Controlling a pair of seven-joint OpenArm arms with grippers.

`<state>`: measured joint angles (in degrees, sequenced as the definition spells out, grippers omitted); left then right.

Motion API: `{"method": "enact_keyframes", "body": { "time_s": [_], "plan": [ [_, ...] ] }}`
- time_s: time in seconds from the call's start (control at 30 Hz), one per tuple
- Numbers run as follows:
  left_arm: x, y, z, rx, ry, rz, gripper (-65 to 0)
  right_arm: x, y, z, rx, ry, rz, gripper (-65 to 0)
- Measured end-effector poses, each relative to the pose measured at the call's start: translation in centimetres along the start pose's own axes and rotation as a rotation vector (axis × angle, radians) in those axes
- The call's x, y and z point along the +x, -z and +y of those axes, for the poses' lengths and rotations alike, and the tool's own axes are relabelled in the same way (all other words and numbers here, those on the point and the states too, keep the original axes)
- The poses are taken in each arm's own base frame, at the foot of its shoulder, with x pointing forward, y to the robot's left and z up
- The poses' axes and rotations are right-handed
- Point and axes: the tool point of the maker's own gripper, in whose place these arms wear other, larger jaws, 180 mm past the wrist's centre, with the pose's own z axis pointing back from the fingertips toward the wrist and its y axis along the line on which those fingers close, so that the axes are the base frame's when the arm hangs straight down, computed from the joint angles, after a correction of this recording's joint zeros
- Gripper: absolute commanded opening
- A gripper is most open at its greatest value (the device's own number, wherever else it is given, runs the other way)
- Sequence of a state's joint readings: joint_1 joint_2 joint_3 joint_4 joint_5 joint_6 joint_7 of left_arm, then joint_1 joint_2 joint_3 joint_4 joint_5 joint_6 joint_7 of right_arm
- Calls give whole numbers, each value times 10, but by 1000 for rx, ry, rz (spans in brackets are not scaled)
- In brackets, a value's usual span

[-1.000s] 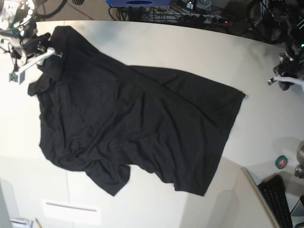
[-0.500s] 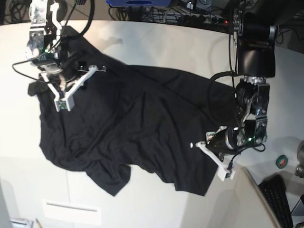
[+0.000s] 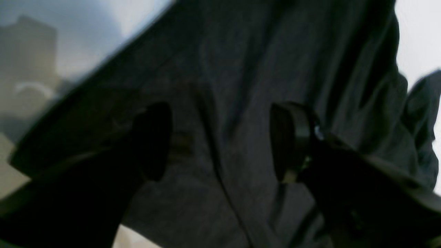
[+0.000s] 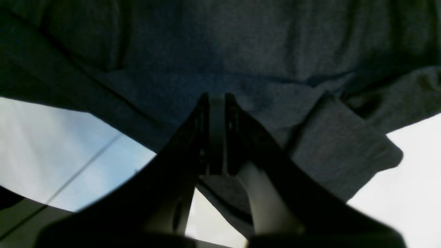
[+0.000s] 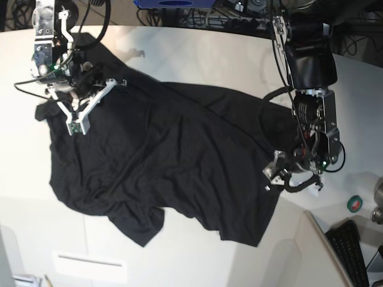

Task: Layout the t-shirt on the table in an organized manner, then fold the t-shirt properly
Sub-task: 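Grasp the shirt edges again with both grippers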

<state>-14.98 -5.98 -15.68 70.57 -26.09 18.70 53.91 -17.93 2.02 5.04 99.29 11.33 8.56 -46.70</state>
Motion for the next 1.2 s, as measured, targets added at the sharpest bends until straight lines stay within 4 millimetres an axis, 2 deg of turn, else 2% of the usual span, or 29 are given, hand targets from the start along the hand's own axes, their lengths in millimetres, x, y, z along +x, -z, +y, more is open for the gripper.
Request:
{"method": "enact_keyframes", "body": {
  "time_s": [0.1,0.2,0.3,0.43,0.57,0.73,0.77,0.83,0.9,1.0,1.07,1.2],
  "plan": [
    [-12,11,13,42,-17,47,-377,1,0,1,2,1,-2,-650],
    [-30,19,19,60,-27,111,-434,1,0,1,2,1,-2,-650],
    [-28,23,15,62,-28,121,-441,1,0,1,2,1,-2,-650],
    [-24,29,10,114,90,86,-441,1,0,1,3,2,-2,-650],
    [-38,34,5,115,98,108,-441,1,0,1,4,3,-2,-650],
    [-38,36,14,133,100,111,-461,1,0,1,4,3,-2,-650],
    [-38,36,14,133,98,111,-497,1,0,1,4,3,-2,-650],
    [-38,36,13,131,98,112,-638,1,0,1,5,3,-2,-650],
    [-39,36,11,127,97,113,-650,1,0,1,4,3,-2,-650],
    [-36,32,11,119,88,100,-650,1,0,1,4,3,-2,-650],
    [-28,23,15,97,34,67,-650,1,0,2,5,4,-2,-650],
    [-19,-8,40,103,-13,20,-650,2,0,2,6,-3,0,-650]
  ]
}}
